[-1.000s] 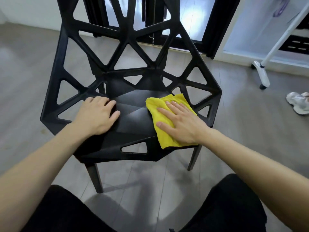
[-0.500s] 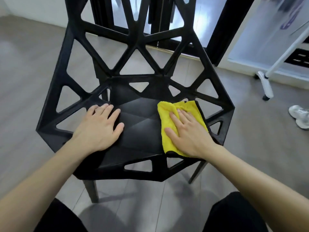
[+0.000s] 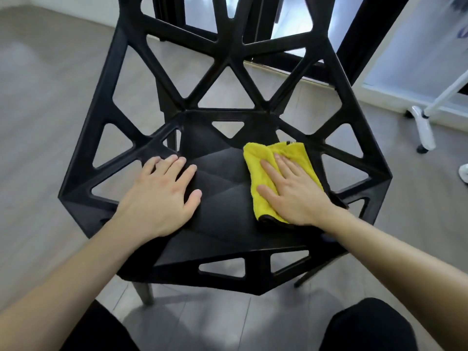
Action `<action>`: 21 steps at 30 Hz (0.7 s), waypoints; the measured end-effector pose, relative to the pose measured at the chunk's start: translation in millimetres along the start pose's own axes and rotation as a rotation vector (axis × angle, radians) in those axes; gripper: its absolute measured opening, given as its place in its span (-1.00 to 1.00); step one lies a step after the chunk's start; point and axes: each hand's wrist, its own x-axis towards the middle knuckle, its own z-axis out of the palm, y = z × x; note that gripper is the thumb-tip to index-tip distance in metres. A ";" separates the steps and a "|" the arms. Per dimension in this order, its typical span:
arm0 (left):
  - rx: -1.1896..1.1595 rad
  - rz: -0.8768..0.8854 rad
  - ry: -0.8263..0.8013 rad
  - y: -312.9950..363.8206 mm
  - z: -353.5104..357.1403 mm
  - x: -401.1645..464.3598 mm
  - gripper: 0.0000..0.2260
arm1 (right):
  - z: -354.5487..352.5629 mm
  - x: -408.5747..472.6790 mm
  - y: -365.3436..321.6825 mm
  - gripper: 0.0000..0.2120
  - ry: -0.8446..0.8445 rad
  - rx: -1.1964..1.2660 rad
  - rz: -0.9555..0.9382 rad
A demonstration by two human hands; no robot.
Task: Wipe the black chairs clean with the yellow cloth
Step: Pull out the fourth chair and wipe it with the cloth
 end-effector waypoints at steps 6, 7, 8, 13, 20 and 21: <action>-0.013 -0.006 0.006 -0.3 -4.7 -1.7 -0.28 | -1.2 145.0 -15.9 -0.26 0.110 -0.009 0.156; -0.020 0.000 0.000 0.0 -5.8 -1.1 -0.28 | -0.9 138.2 -19.8 -0.28 0.108 -0.010 0.154; -0.027 0.009 -0.006 0.6 -7.7 -0.8 -0.28 | 0.1 118.7 -21.7 -0.30 0.096 0.007 0.114; -0.031 0.000 -0.003 1.7 -9.8 -0.5 -0.27 | 0.2 2.4 -15.0 -0.38 -0.019 0.093 -0.145; -0.043 -0.002 0.035 4.1 -5.4 -2.0 -0.30 | 6.4 153.8 -65.1 -0.38 0.144 0.094 -0.028; -0.047 -0.001 0.044 3.8 -4.7 -1.6 -0.31 | 8.7 166.5 -92.2 -0.40 0.147 0.122 -0.113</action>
